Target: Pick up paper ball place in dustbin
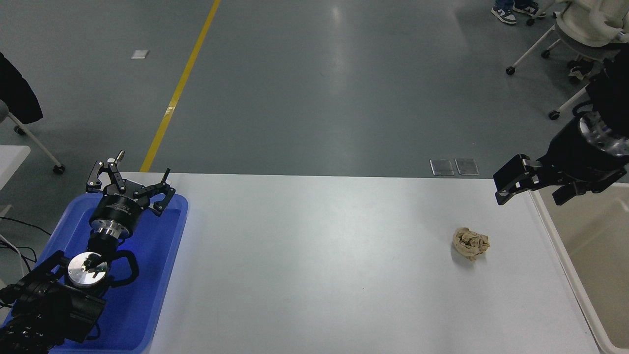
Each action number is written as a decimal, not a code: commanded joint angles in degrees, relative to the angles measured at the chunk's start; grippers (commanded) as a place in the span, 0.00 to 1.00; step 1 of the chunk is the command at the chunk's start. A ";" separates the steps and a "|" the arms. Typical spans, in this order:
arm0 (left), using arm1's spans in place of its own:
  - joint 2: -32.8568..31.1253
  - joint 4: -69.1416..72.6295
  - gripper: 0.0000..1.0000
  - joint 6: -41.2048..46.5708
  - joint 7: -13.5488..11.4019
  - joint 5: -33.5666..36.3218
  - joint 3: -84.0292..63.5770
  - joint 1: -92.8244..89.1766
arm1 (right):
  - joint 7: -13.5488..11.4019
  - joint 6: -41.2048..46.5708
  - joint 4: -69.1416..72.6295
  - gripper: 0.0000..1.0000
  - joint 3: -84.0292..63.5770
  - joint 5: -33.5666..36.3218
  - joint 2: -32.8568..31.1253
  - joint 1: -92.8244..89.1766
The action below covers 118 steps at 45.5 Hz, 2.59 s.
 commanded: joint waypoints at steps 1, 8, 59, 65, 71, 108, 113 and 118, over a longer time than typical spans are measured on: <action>0.00 0.03 1.00 0.00 -0.01 0.00 0.08 0.00 | 0.00 0.00 -2.57 1.00 1.34 0.01 0.64 -1.58; 0.00 0.03 1.00 0.00 -0.01 0.00 0.00 0.00 | 0.00 -0.35 -3.80 1.00 1.34 -0.17 0.81 -1.75; 0.00 0.03 1.00 0.00 0.07 0.00 0.00 0.00 | 0.70 -23.01 -36.94 1.00 12.94 -0.16 9.16 -33.56; 0.00 0.03 1.00 0.00 -0.01 0.00 0.00 0.00 | 0.79 -28.03 -36.41 1.00 12.94 -0.17 12.32 -36.99; 0.00 0.03 1.00 0.00 -0.01 0.00 0.08 0.00 | 0.79 -32.43 -36.59 1.00 12.94 -0.17 14.25 -40.42; 0.00 -0.06 1.00 0.00 -0.01 0.00 0.00 0.00 | 0.79 -43.77 -45.64 1.00 15.23 -0.17 21.99 -60.81; 0.00 0.03 1.00 0.00 -0.01 0.00 0.00 0.00 | 0.79 -43.77 -45.46 1.00 15.23 0.01 22.70 -61.25; 0.00 0.03 1.00 0.00 0.07 0.00 0.00 0.00 | 0.79 -43.77 -45.46 1.00 15.23 -0.17 22.78 -61.78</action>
